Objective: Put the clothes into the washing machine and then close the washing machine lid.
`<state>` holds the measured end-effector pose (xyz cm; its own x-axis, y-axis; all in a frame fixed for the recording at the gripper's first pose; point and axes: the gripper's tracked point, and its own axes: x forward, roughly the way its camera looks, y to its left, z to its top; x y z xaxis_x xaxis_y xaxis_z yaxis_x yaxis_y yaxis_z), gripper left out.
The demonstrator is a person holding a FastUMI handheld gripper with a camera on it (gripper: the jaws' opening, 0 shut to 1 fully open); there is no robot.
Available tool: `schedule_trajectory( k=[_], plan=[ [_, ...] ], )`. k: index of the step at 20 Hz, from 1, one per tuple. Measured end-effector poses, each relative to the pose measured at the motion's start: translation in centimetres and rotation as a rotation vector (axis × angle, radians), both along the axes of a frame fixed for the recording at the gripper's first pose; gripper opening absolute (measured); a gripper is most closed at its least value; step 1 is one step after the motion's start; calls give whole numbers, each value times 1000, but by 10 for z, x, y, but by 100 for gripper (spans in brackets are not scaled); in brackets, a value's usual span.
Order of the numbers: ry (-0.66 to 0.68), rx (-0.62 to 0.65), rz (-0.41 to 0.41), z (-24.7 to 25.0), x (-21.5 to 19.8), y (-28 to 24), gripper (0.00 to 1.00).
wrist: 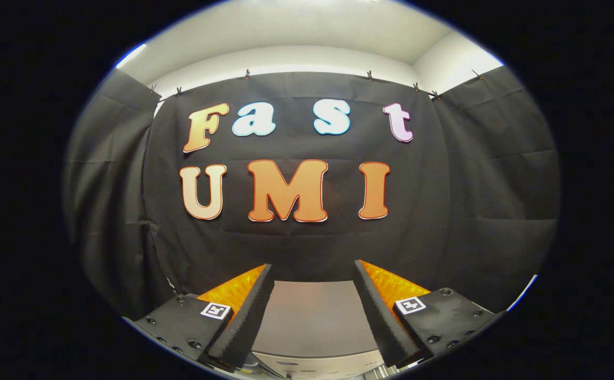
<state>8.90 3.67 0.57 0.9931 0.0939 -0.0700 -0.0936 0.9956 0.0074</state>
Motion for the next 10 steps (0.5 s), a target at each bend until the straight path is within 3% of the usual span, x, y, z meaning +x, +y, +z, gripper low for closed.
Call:
schedule_trajectory(
  k=[10],
  plan=[
    [-23,5,9,3,17,4,97]
  ],
)
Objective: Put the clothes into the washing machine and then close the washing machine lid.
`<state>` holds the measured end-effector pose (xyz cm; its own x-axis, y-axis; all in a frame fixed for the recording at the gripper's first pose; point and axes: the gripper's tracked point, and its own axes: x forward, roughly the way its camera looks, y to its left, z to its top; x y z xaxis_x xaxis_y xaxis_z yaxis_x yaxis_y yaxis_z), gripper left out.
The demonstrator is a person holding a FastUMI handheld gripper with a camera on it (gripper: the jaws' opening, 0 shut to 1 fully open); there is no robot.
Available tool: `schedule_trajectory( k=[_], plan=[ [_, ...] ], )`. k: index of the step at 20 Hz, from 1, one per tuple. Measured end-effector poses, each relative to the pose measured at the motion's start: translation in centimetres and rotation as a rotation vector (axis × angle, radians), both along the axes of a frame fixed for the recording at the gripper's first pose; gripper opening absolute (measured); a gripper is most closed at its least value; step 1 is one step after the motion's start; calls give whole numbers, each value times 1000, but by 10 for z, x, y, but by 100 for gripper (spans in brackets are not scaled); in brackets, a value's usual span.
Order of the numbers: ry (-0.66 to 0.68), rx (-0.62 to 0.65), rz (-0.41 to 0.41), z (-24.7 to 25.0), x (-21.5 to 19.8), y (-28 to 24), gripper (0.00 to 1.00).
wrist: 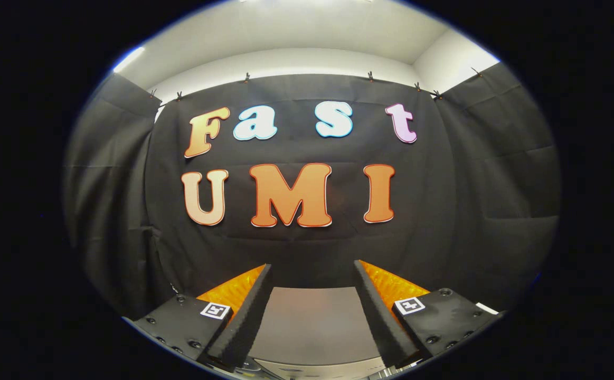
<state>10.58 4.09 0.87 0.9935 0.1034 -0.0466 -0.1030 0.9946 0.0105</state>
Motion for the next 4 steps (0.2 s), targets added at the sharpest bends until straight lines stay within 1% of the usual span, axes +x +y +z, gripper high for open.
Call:
schedule_trajectory(
  k=[4],
  plan=[
    [-3,6,2,3,1,1,97]
  ],
)
